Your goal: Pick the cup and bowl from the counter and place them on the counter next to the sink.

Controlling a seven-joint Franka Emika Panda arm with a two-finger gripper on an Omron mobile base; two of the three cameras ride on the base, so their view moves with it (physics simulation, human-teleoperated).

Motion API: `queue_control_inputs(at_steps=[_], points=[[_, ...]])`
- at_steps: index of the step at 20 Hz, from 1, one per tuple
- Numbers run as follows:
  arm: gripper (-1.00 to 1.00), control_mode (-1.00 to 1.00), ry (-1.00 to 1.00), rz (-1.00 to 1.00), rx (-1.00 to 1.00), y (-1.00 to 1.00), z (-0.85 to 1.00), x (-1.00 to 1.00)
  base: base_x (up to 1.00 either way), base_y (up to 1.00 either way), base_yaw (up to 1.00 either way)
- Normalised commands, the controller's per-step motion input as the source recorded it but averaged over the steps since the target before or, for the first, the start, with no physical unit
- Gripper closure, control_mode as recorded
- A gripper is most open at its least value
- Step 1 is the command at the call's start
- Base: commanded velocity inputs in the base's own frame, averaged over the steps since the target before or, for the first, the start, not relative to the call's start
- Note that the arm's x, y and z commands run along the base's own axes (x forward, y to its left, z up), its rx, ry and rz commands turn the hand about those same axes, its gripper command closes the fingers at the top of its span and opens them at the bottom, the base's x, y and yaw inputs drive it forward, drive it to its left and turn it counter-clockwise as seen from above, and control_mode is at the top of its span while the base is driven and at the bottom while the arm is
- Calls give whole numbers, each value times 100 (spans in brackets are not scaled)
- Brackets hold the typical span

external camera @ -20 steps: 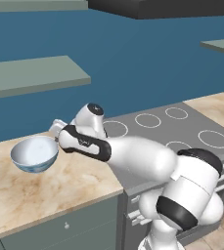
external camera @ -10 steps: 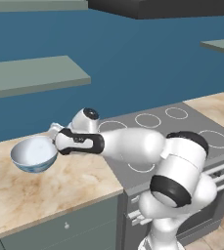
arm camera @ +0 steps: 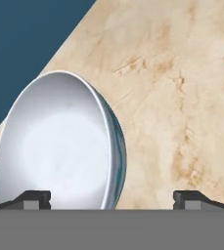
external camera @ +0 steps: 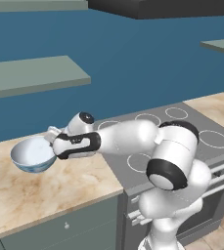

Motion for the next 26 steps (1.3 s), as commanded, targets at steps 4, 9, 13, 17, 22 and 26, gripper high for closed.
queue_control_inputs(at_steps=[4, 9, 13, 17, 22, 26], points=[[-100, -100, 0, 0, -1, 1, -8, 4, 0, 0, 0], [-100, -100, 1, 0, 0, 0, -21, 4, 0, 0, 0], [-100, -100, 0, 0, 0, 9, -24, 12, 0, 0, 0], [-100, -100, 1, 0, -1, 24, -12, 15, 0, 0, 0], [-100, -100, 5, -2, 0, 33, 0, 17, 0, 0, 0], [-100, -100, 8, -6, 0, 29, 0, 11, 0, 0, 0]])
